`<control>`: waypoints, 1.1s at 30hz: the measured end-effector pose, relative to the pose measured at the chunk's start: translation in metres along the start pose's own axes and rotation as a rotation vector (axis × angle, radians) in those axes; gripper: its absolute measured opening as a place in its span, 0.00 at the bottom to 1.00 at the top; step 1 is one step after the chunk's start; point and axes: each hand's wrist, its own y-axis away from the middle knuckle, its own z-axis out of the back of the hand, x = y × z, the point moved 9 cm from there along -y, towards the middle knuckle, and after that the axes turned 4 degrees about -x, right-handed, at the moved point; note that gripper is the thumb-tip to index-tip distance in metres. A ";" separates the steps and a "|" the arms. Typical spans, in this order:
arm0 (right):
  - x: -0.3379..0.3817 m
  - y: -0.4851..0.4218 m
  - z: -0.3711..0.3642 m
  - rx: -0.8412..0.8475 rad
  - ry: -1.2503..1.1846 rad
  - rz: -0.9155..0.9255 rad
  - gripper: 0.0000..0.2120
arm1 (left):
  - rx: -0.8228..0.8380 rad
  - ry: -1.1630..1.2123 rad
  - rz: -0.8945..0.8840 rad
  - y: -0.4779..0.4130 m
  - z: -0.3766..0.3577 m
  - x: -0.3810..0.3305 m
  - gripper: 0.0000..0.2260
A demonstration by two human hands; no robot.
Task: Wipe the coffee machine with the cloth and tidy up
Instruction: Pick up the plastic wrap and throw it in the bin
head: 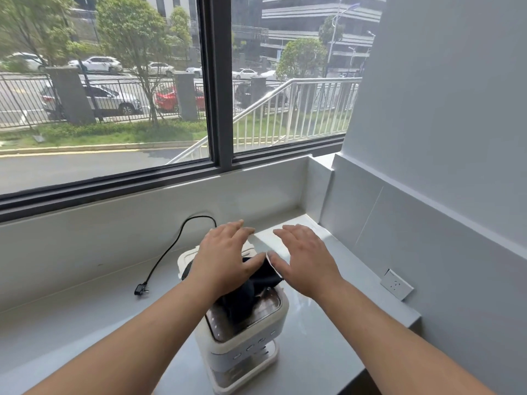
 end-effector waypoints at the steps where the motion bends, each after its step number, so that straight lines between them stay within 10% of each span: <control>1: -0.012 -0.001 0.001 0.006 0.004 -0.008 0.28 | 0.003 -0.008 -0.005 -0.006 -0.004 -0.009 0.32; 33: -0.313 0.060 -0.114 0.346 0.017 -0.322 0.35 | 0.481 -0.223 0.002 -0.047 -0.293 -0.149 0.40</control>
